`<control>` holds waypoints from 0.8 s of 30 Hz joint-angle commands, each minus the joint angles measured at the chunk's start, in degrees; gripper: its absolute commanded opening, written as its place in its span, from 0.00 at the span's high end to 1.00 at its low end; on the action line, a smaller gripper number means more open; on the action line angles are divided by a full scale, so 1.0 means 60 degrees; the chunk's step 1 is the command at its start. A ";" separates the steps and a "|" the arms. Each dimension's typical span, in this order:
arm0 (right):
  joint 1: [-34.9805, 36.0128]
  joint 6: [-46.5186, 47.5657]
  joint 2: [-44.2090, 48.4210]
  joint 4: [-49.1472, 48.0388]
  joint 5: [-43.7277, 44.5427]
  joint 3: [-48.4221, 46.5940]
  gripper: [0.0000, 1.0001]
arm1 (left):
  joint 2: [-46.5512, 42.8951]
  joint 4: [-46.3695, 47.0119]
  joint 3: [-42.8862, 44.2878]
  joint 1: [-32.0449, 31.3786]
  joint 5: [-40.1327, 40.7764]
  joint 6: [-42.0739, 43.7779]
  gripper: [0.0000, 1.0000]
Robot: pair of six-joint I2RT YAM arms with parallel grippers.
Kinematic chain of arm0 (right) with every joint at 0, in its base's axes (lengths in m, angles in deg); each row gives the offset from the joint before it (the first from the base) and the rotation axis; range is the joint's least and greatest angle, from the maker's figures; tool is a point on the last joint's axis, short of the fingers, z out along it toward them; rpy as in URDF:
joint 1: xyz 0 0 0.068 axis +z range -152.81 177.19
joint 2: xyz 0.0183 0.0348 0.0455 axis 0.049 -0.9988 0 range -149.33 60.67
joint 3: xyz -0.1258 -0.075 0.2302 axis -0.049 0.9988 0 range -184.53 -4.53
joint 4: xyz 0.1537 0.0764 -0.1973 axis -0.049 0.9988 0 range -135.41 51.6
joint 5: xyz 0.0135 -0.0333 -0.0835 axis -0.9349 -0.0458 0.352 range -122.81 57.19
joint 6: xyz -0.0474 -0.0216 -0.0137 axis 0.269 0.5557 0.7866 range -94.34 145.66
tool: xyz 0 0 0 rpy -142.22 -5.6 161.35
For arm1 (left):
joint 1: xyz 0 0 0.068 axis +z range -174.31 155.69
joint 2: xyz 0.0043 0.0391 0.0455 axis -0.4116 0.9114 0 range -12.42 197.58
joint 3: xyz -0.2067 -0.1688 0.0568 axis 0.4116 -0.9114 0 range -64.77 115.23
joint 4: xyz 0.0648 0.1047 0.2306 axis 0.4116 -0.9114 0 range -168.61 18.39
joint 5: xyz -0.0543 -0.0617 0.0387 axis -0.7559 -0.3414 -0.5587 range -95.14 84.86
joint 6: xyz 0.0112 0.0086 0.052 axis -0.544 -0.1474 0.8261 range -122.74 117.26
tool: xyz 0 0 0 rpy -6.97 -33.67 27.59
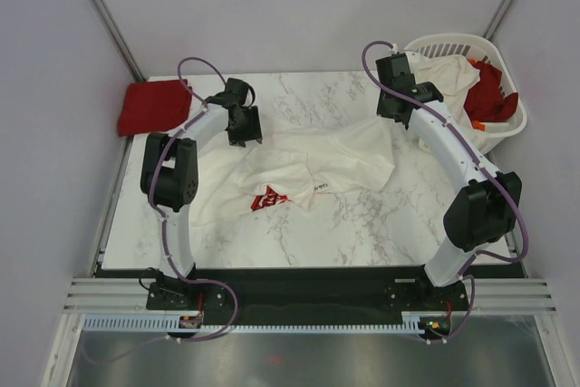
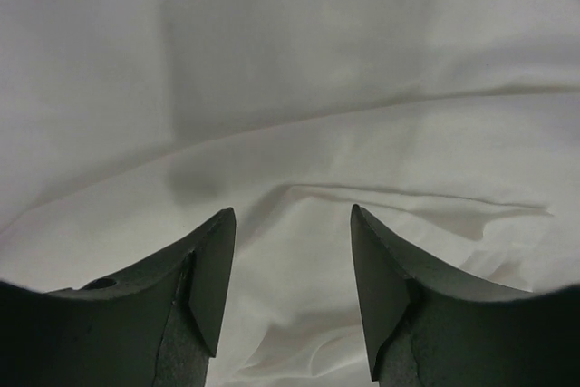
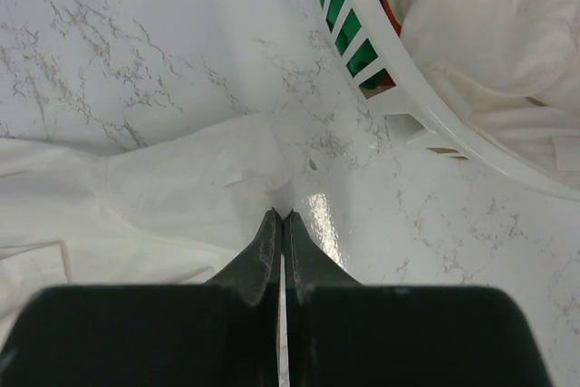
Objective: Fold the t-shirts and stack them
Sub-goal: Flatten the tshirt out
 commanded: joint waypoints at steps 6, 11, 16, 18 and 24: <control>-0.0086 -0.0083 0.0136 -0.0194 -0.0261 -0.0213 1.00 | 0.0458 0.0219 0.0129 -0.0249 0.0183 0.0567 0.47; -0.0100 -0.0098 0.0063 -0.0224 -0.0305 -0.0110 1.00 | 0.0561 0.0278 -0.0033 -0.0337 0.0330 0.0582 0.55; -0.0100 -0.0098 -0.0011 -0.0253 -0.0305 -0.0110 1.00 | 0.0576 0.0336 -0.0048 -0.0352 0.0329 0.0582 0.75; -0.0115 -0.0083 -0.0054 -0.0253 -0.0291 -0.0125 1.00 | 0.0561 0.0337 -0.0033 -0.0367 0.0315 0.0582 0.83; -0.0173 -0.0098 -0.0157 -0.0267 -0.0378 -0.0081 1.00 | 0.0299 0.0351 -0.0106 -0.0425 0.0199 0.0684 0.98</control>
